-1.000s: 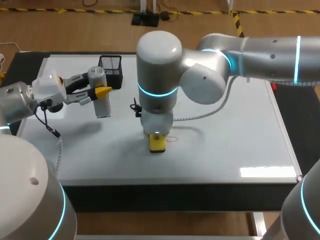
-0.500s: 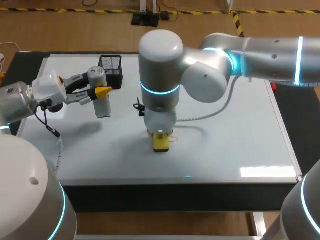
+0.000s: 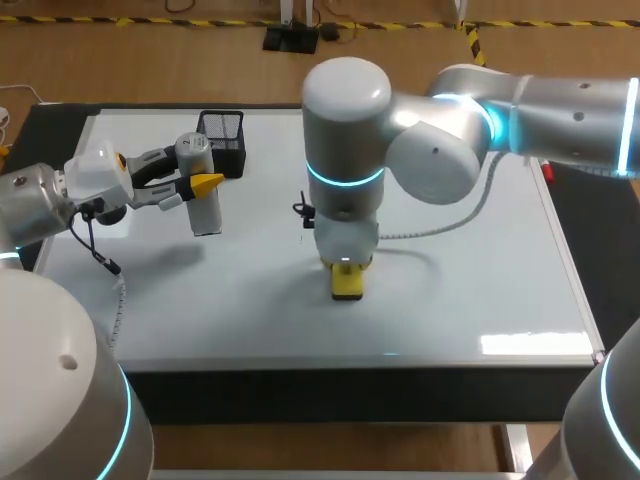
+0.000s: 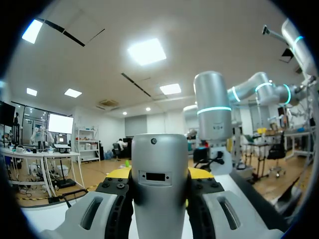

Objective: Pick up the inspection probe, press it on each red-marked spot on the whiteboard one by one, put down the probe, pick up the eraser, and wipe off all the red marks.

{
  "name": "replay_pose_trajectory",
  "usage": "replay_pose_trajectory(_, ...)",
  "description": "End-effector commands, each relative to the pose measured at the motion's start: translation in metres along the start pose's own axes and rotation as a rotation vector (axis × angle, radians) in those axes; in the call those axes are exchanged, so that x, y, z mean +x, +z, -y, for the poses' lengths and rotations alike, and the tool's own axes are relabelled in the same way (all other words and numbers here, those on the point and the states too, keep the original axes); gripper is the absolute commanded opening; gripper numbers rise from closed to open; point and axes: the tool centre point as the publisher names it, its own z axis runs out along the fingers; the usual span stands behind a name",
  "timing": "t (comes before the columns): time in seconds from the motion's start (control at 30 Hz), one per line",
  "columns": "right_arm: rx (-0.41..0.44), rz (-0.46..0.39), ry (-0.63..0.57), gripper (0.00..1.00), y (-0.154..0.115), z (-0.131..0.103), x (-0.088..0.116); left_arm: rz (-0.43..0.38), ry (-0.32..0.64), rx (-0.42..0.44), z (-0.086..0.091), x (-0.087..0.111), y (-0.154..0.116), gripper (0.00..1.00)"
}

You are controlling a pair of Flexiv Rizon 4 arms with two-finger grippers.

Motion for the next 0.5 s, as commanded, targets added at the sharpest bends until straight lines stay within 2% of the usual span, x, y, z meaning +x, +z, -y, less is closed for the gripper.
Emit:
replay_pose_trajectory(0.03,0.007,0.008,0.001,0.00,0.002,0.001,0.018,0.002,0.001,0.001,0.001,0.001,0.000,0.00)
replay_pose_trajectory(0.5,0.003,0.004,0.015,0.00,-0.015,0.015,0.040,0.002,0.001,0.001,0.001,0.001,0.000,0.00)
